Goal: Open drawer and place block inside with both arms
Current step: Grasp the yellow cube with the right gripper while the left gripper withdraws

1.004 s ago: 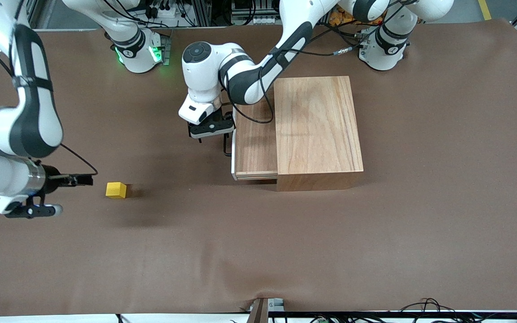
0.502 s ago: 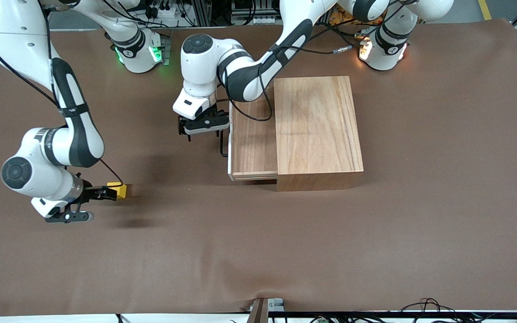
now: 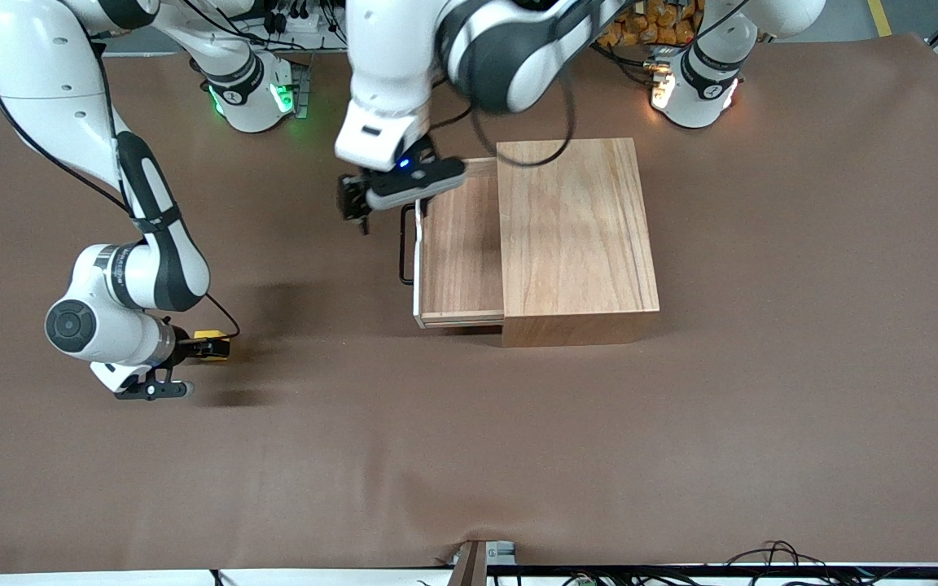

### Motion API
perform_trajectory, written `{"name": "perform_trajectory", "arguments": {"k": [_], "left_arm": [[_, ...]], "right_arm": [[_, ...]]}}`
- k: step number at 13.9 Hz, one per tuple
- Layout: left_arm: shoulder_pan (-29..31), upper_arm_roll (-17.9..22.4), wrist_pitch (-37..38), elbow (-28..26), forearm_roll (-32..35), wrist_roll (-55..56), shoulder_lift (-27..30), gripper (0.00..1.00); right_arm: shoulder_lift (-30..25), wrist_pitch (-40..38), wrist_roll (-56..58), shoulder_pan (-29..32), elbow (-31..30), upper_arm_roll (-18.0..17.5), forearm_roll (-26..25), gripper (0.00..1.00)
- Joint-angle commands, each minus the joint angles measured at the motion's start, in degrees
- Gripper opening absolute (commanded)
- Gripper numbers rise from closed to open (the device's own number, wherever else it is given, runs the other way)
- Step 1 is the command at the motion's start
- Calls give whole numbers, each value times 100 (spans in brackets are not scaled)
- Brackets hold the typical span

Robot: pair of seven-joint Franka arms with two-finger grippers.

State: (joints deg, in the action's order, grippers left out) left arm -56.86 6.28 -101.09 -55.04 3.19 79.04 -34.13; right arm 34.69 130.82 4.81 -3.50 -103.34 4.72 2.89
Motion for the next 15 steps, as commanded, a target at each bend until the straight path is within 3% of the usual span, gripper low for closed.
{"name": "perform_trajectory", "arguments": {"k": [1, 2, 3, 4, 5, 7, 12, 15], "left_arm": [[472, -39, 947, -455, 41, -668, 827, 100], [665, -39, 1203, -472, 41, -853, 995, 100], [885, -47, 1336, -542, 41, -1082, 1153, 100], [1105, -47, 1433, -656, 41, -1388, 1346, 100], [1350, -56, 1556, -779, 32, -1696, 1531, 100], [1869, -83, 1662, -1008, -29, -2416, 1856, 100], [3310, -100, 1680, -2026, -73, -4700, 2726, 100], [4084, -100, 1689, -2221, -73, -6098, 2965, 100]], "right_arm": [[-15, 40, 142, 121, -107, -138, 211, 100], [-23, 22, 256, 130, -107, -138, 221, 100], [-23, -4, 292, 139, -107, -138, 221, 84], [-23, -30, 292, 130, -107, -138, 221, 51], [-41, -179, 301, 130, -98, -138, 221, 26], [-58, -285, 301, 121, -98, -138, 221, 3], [-129, -417, 642, 217, -64, -155, 230, 0], [-400, -917, 732, 192, 59, -164, 370, 0]]}}
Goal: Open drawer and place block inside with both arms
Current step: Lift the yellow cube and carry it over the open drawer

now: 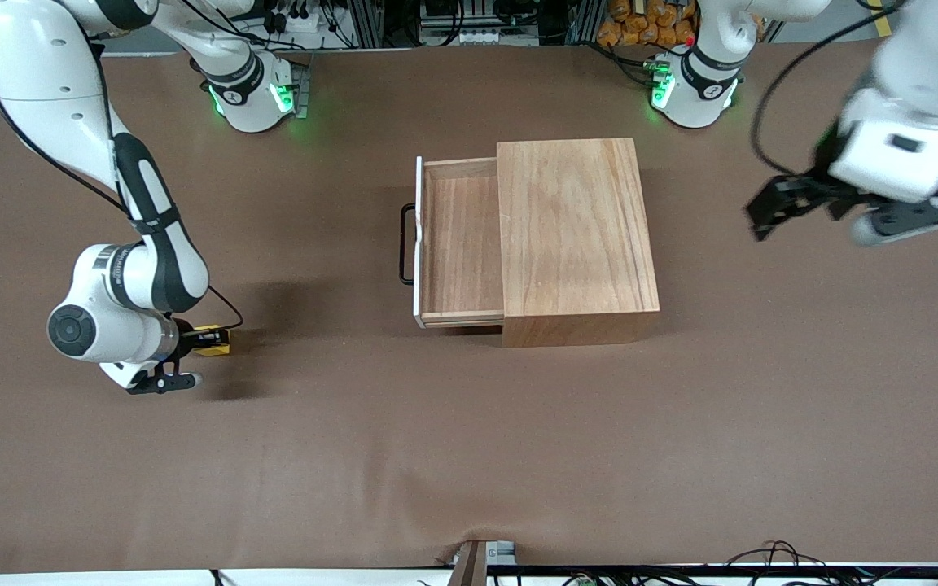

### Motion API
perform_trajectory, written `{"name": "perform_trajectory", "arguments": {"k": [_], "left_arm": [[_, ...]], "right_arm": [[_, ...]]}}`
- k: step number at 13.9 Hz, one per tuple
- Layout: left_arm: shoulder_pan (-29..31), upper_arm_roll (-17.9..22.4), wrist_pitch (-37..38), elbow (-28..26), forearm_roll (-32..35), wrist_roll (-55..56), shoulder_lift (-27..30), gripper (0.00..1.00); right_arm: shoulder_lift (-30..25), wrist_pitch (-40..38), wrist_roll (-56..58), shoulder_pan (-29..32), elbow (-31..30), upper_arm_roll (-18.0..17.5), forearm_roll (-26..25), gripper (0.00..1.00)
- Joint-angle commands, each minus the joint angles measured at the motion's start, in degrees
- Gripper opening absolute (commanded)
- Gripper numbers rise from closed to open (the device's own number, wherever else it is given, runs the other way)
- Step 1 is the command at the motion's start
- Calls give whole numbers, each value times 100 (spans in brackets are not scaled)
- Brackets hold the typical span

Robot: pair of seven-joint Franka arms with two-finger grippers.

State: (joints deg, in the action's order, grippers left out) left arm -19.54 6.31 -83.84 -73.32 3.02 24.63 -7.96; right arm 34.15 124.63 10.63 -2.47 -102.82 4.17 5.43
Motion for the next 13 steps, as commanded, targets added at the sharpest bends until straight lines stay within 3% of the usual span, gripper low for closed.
{"name": "perform_trajectory", "arguments": {"k": [1, 4, 9, 13], "left_arm": [[590, -95, -36, -402, -56, -1131, 383, 100], [1013, -77, 77, -402, 31, -1916, 384, 100], [1390, -51, 78, -367, -38, -2242, 366, 100], [1419, -121, 306, -593, -399, -2506, 444, 100]], "right_arm": [[-513, -438, 176, 37, 104, -118, 73, 0], [-891, -1446, 177, 10, 674, -92, 55, 0], [-1200, -3398, 54, -51, 2211, -101, 134, 0], [-1480, -3762, -1076, -375, 2364, -381, 678, 0]]}}
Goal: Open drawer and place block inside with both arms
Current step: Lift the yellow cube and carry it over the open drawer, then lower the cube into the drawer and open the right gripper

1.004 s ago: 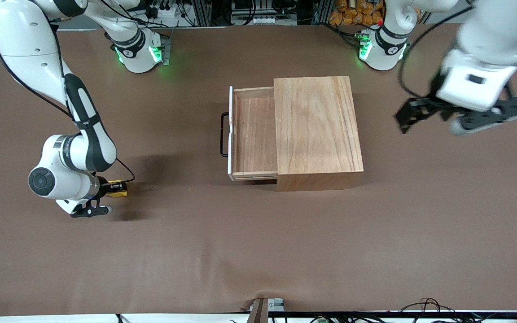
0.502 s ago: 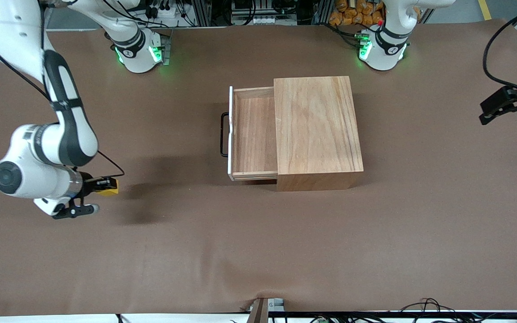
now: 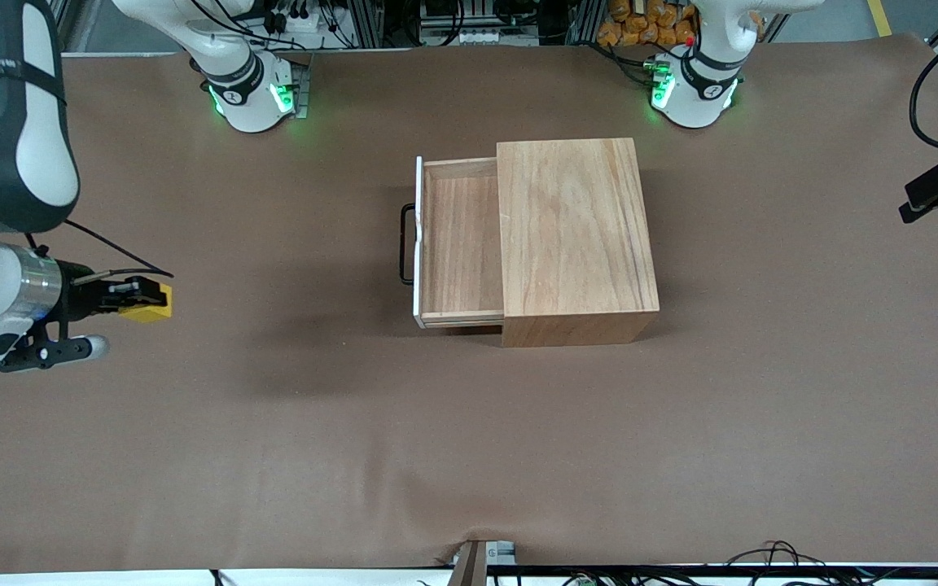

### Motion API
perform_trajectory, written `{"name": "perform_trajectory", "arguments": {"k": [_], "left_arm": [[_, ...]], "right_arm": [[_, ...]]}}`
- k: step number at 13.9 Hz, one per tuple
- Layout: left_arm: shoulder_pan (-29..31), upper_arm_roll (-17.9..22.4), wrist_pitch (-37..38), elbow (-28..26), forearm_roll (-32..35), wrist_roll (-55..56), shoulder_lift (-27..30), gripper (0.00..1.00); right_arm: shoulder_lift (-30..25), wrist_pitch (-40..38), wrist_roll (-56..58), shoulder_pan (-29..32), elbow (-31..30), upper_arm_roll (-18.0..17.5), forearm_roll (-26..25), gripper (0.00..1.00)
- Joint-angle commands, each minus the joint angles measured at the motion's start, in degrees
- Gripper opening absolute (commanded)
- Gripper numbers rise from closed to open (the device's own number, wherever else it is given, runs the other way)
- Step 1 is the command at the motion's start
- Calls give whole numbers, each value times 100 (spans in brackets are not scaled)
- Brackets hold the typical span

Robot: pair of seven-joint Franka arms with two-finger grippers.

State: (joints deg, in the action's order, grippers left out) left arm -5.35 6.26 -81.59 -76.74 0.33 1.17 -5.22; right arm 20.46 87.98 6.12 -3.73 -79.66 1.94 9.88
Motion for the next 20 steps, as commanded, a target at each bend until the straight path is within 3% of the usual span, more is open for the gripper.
{"name": "perform_trajectory", "arguments": {"k": [1, 3, 7, 13, 17, 20], "left_arm": [[8, -195, -14, -567, -121, -100, 397, 100], [43, -240, -427, -1235, -121, -99, 845, 100], [34, -573, -446, -1650, 1, 549, 1111, 100], [113, -644, -446, -1669, 90, 499, 1243, 100], [140, -653, -428, -1669, 81, 490, 1296, 100], [210, -617, -340, -1651, 81, 481, 1331, 100]], "right_arm": [[-182, -97, -1091, -495, 48, -264, 234, 0], [-270, -97, -1883, -1022, 39, -335, 225, 0], [-235, 87, -2097, -1586, 30, -353, 347, 0], [-139, 499, -2631, -2429, -111, -344, 383, 0], [238, 930, -3220, -3221, -111, -326, 296, 5], [450, 1431, -3468, -3424, -155, -335, 295, 5]]}}
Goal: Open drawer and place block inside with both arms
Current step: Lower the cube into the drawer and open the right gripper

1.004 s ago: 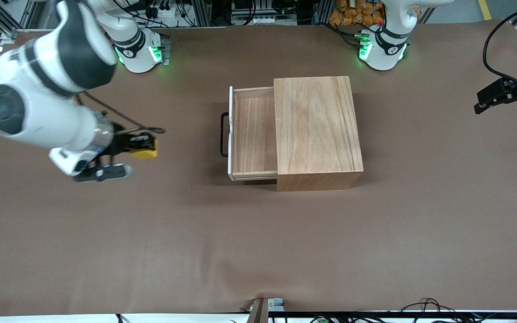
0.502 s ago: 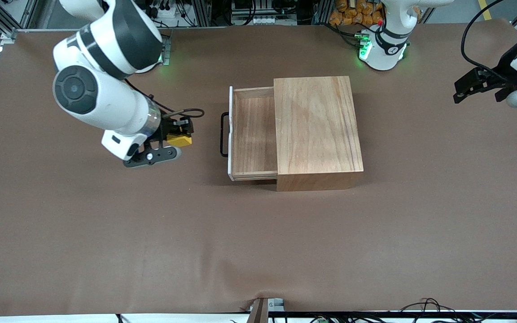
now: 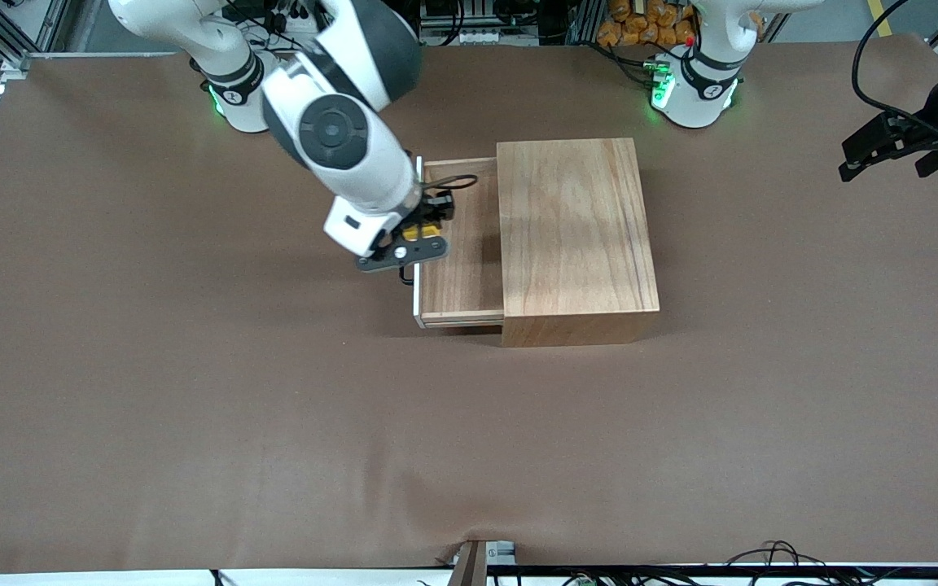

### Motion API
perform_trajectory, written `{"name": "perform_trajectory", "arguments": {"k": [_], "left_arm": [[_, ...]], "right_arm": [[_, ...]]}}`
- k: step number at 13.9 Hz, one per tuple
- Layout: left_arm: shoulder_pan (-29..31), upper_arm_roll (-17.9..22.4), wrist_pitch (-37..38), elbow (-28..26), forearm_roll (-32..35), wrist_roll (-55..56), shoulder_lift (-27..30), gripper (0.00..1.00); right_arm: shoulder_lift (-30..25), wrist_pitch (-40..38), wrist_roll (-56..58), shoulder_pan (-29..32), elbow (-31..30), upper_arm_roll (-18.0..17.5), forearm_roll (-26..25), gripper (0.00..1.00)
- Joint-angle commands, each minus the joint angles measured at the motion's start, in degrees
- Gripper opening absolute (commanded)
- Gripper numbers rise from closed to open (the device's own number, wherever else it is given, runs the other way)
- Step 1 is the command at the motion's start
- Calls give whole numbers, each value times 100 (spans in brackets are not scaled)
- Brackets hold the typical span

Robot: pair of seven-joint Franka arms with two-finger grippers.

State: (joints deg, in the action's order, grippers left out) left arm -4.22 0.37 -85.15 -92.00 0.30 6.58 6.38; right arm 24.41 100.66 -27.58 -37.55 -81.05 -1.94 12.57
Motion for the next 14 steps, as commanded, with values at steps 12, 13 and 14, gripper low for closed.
{"name": "perform_trajectory", "arguments": {"k": [12, 13, 14], "left_arm": [[97, -98, -2, -82, 40, -34, 206, 100], [97, -98, -1, -82, 32, -60, 241, 100], [97, -98, -10, -82, 32, -61, 232, 100]], "right_arm": [[583, 911, -977, -692, -411, 71, -132, 56], [583, 912, -986, -683, -411, 71, -132, 94], [565, 894, -986, -674, -403, 80, -132, 100]]}}
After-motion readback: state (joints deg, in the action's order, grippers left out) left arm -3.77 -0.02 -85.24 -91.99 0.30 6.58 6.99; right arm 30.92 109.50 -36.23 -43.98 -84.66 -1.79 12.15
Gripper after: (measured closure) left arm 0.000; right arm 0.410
